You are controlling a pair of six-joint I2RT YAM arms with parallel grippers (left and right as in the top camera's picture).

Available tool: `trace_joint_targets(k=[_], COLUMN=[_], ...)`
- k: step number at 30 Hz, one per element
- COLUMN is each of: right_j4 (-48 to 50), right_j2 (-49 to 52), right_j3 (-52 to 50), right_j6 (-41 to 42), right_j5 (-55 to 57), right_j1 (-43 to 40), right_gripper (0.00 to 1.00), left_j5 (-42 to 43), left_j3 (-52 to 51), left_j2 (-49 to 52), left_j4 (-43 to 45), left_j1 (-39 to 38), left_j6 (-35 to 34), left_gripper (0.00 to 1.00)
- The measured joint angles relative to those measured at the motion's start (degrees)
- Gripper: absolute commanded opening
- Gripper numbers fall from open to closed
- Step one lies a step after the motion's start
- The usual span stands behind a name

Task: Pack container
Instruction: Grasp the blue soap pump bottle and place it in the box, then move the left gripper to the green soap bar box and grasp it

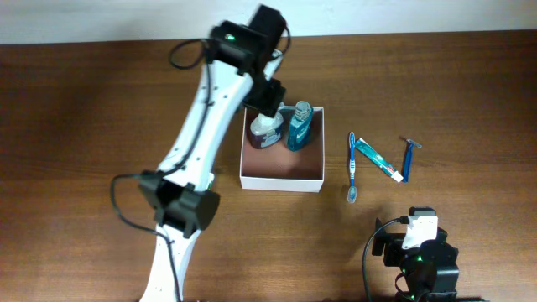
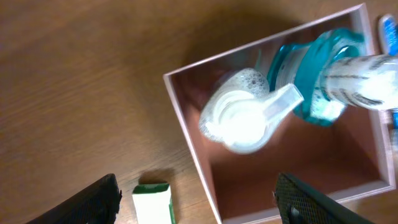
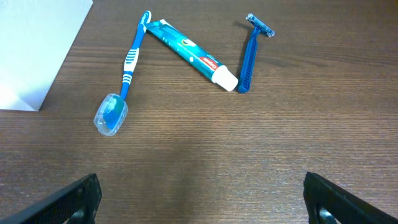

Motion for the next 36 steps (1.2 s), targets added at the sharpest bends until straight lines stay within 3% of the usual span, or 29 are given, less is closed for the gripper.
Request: trace_joint_targets(k=[8, 13, 16, 19, 24, 25, 27, 36], right_j4=[0.00, 0.02, 0.02, 0.00, 0.00, 0.00, 0.00, 0.00], right_j2=[0.00, 0.00, 0.00, 0.00, 0.00, 0.00, 0.00, 0.00], right_j3=[0.00, 0.00, 0.00, 0.00, 0.00, 0.00, 0.00, 0.00], right_j6=[-0.02, -0.02, -0.02, -0.04, -0.04, -0.04, -0.02, -0.04], right_j5=[0.02, 0.02, 0.02, 0.00, 0.00, 0.02, 0.02, 0.02], right_j1=[0.00, 0.00, 0.00, 0.00, 0.00, 0.00, 0.00, 0.00], right_gripper=[0.99, 0.99, 0.99, 0.99, 0.99, 0.99, 0.99, 0.99], left_j5=[1.14, -0.20, -0.90, -1.25, -1.51, -1.49, -1.49, 1.88], left_j3=[-2.03, -16.55, -27.04, -39.06, -59.32, -62.84, -69.31, -85.99], left_j2=[-15.61, -31.32, -35.65, -35.30, -31.52, -31.36, -31.32, -31.34], left_j4=[-0.02, 0.02, 0.02, 3.76, 17.77, 20.31, 24.74, 40.79], left_j1=[2.58, 4.85, 7.10, 9.27, 11.82, 12.20, 12.87, 15.63], left_j6=[0.02, 0.02, 0.02, 0.02, 0.02, 0.02, 0.04, 0.04], left_gripper=[0.84, 0.86, 0.87, 0.87, 0.87, 0.92, 0.93, 0.90])
